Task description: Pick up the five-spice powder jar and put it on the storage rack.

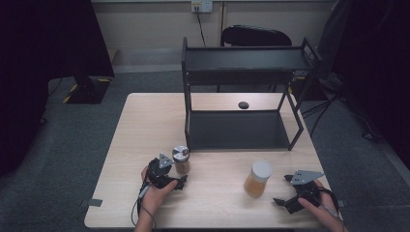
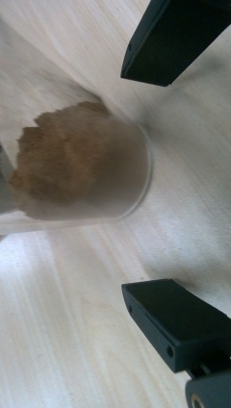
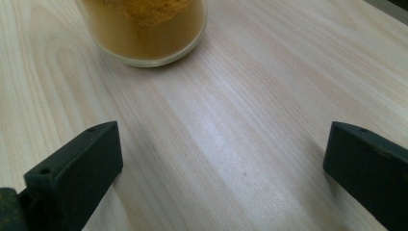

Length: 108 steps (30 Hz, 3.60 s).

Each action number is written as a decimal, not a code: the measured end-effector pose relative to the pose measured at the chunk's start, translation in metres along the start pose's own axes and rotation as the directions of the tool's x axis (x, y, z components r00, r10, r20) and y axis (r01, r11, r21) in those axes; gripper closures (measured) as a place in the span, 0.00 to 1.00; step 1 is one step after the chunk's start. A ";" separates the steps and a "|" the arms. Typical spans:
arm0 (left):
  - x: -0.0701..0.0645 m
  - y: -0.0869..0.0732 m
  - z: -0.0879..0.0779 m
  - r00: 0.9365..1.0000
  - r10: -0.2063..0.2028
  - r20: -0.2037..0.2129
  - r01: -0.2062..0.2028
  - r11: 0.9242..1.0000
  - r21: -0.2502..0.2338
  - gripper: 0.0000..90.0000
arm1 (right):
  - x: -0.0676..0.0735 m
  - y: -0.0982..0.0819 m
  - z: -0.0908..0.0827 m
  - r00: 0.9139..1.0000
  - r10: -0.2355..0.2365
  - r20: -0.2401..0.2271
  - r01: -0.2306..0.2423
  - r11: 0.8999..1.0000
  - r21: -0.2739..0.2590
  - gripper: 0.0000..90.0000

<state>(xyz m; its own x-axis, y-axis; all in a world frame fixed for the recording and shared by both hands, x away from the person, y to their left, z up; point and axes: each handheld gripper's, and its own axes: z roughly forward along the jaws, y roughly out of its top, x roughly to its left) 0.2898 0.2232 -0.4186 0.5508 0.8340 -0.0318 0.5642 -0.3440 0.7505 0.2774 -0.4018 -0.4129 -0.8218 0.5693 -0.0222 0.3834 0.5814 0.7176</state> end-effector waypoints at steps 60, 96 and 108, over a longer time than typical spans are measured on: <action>-0.008 0.057 0.015 0.988 0.073 0.134 -0.068 0.997 -0.045 0.34 | 0.000 0.000 0.000 1.000 0.001 0.001 -0.001 1.000 0.000 0.00; -0.023 0.136 0.029 0.968 0.109 0.228 -0.100 0.994 -0.052 0.34 | 0.001 0.000 0.000 1.000 0.002 0.002 -0.002 1.000 0.000 0.00; -0.024 0.158 0.031 0.966 0.112 0.234 -0.100 0.993 -0.061 0.34 | 0.001 0.000 0.000 1.000 0.003 0.002 -0.003 1.000 0.000 0.00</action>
<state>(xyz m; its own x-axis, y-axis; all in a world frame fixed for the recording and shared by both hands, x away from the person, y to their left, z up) 0.3853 0.1356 -0.3198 0.7389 0.6661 -0.1013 0.4678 -0.3989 0.7887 0.2769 -0.4013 -0.4130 -0.8198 0.5722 -0.0220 0.3854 0.5799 0.7177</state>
